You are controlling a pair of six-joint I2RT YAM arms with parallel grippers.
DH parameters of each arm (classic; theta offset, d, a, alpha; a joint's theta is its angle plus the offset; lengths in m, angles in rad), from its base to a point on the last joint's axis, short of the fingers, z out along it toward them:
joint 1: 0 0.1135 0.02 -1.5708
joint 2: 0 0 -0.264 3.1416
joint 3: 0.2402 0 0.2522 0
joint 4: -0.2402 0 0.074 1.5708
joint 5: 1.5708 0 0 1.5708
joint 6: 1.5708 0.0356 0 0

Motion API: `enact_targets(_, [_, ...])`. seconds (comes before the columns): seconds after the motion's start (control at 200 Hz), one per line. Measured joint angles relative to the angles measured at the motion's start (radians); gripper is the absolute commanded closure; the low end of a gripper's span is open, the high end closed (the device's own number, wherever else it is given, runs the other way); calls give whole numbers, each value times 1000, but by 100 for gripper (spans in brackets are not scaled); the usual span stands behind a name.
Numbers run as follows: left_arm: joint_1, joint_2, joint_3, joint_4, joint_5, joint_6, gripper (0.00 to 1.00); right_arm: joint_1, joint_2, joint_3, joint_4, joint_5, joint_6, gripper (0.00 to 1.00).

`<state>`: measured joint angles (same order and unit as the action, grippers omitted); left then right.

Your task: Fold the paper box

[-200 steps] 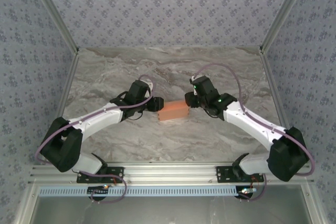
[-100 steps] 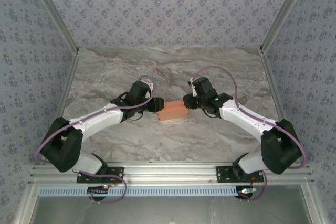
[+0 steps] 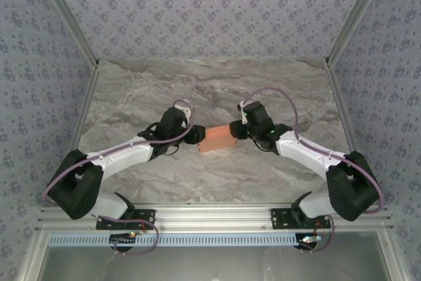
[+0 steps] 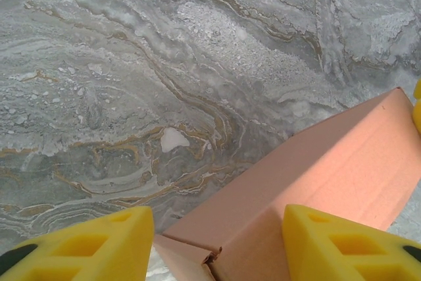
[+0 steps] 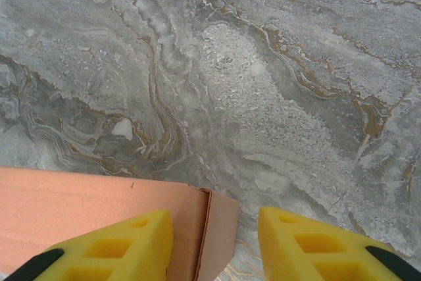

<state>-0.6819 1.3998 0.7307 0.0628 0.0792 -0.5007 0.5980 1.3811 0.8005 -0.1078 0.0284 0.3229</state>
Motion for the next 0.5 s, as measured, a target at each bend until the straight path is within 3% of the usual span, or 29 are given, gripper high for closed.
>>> enact_targets(0.345, [-7, -93, -14, -72, -33, -14, 35, 22, 3, -5, 20, 28, 3, 60])
enact_targets(0.5, [-7, -166, -14, -99, -31, -42, 35, 27, 3, -5, 21, 38, 3, 60])
